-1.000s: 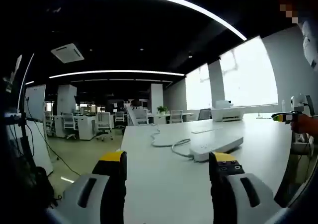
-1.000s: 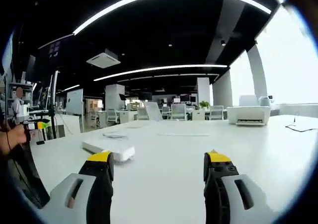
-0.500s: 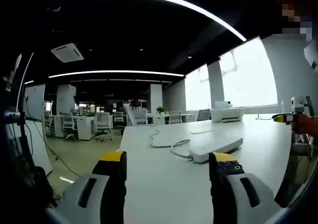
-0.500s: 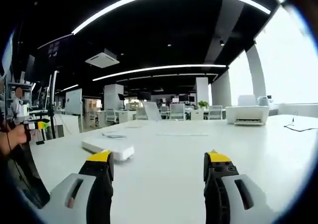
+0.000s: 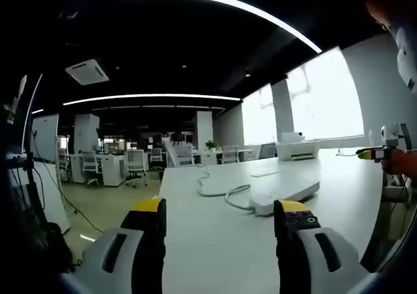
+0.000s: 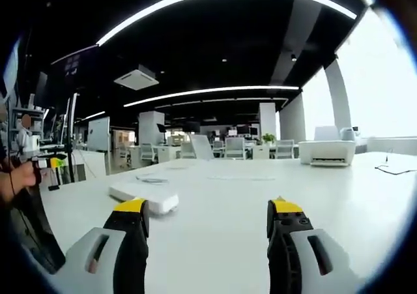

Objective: Pick up the power strip scattered on the table, fix it on the side mounting bracket of the table, and press the switch

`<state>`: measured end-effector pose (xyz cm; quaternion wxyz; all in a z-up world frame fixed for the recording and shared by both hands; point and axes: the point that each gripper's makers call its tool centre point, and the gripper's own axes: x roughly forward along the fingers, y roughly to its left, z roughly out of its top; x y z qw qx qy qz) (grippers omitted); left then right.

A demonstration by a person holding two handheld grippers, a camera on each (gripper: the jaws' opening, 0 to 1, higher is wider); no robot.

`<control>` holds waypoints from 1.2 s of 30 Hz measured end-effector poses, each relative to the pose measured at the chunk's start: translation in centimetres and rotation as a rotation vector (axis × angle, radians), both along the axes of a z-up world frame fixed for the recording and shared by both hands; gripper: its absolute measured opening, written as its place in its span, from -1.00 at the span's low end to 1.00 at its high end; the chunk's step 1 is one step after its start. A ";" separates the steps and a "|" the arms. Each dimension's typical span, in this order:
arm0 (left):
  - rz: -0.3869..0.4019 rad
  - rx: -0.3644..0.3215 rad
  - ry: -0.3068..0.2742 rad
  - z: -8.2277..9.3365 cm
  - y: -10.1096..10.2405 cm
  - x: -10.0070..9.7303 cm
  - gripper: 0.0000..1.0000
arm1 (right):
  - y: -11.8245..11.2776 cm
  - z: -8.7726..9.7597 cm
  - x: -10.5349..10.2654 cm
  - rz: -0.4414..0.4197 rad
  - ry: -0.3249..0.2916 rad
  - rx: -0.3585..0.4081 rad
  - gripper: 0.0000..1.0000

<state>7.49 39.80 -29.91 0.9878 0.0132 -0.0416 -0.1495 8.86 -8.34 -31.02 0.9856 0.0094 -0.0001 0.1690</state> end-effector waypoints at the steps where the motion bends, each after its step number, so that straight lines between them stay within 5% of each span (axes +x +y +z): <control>1: 0.000 0.001 -0.001 0.1 0.0 0.0 0.42 | 0.0 0.0 0.0 0.002 -0.001 0.001 0.39; 36: -0.021 -0.013 0.027 -0.6 -0.5 -0.6 0.43 | -0.7 0.8 -0.8 -0.007 -0.017 -0.023 0.39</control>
